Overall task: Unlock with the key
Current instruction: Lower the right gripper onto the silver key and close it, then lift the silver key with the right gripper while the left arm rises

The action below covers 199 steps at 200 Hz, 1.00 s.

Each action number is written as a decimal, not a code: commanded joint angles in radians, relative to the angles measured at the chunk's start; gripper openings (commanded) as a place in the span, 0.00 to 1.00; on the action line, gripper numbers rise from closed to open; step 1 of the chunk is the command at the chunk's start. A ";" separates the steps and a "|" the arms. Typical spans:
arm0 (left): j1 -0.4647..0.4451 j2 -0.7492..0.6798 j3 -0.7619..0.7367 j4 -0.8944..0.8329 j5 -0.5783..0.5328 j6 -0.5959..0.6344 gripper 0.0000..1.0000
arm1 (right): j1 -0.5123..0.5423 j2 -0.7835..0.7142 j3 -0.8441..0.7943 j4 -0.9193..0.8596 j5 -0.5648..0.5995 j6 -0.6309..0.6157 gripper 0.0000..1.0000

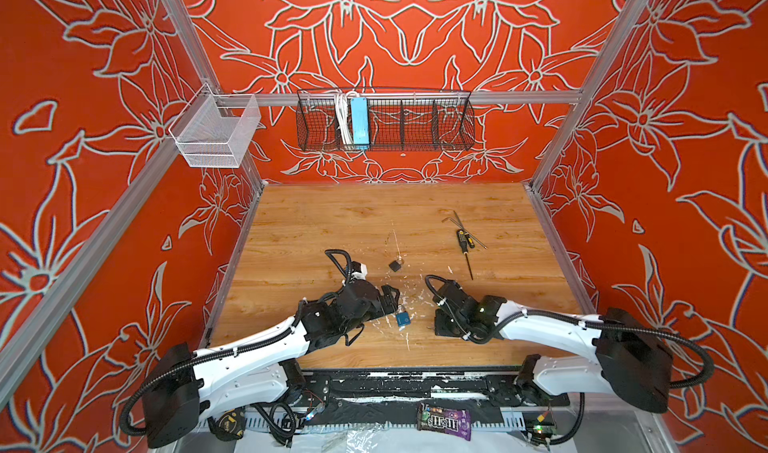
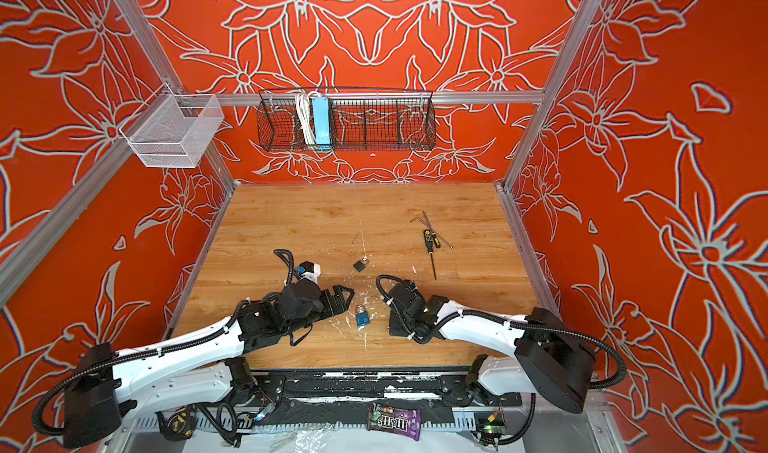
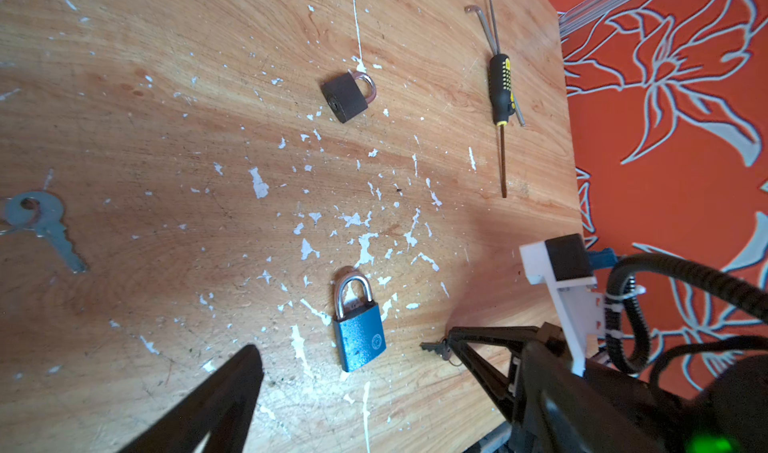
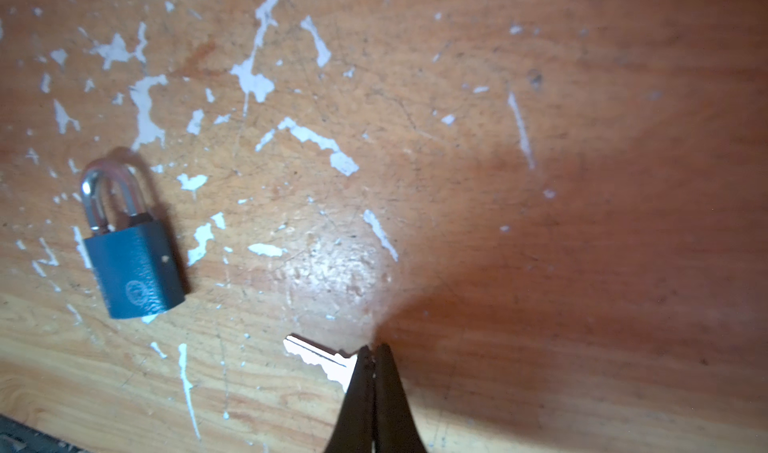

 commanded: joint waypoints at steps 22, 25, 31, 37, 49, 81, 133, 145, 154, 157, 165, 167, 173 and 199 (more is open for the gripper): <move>-0.007 -0.061 0.022 -0.003 0.007 -0.059 0.97 | -0.003 -0.027 -0.006 0.040 -0.027 0.023 0.00; -0.007 -0.063 0.022 -0.001 0.010 -0.061 0.97 | -0.004 -0.032 -0.006 0.045 -0.029 0.024 0.00; -0.007 -0.064 0.022 0.002 0.011 -0.068 0.97 | -0.006 -0.042 -0.007 0.056 -0.031 0.025 0.00; -0.007 -0.065 0.022 0.005 0.013 -0.072 0.97 | -0.007 -0.053 -0.008 0.066 -0.033 0.026 0.00; -0.007 -0.065 0.027 0.007 0.013 -0.087 0.97 | -0.013 -0.074 -0.011 0.081 -0.033 0.029 0.00; -0.007 -0.053 0.046 0.029 0.041 -0.127 0.97 | -0.042 -0.150 -0.017 0.081 -0.046 0.043 0.00; -0.007 -0.029 0.063 0.138 0.101 -0.217 0.97 | -0.105 -0.332 -0.042 0.068 -0.056 0.066 0.00; -0.007 0.005 0.075 0.151 0.113 -0.229 0.97 | -0.116 -0.369 -0.045 0.060 -0.048 0.055 0.00; -0.007 0.012 0.084 0.156 0.119 -0.241 0.98 | -0.121 -0.393 -0.041 0.040 -0.036 0.048 0.00; -0.007 0.015 0.087 0.158 0.121 -0.247 0.97 | -0.125 -0.400 -0.039 0.033 -0.034 0.046 0.00; -0.007 0.022 0.092 0.170 0.129 -0.261 0.97 | -0.133 -0.417 -0.034 0.018 -0.033 0.042 0.00; -0.007 0.025 0.093 0.174 0.132 -0.266 0.97 | -0.134 -0.422 -0.033 0.015 -0.034 0.041 0.00; -0.007 0.032 0.095 0.189 0.139 -0.281 0.97 | -0.139 -0.432 -0.029 0.013 -0.037 0.034 0.00; -0.007 0.071 0.100 0.250 0.165 -0.333 0.97 | -0.140 -0.463 -0.010 0.027 -0.045 -0.016 0.00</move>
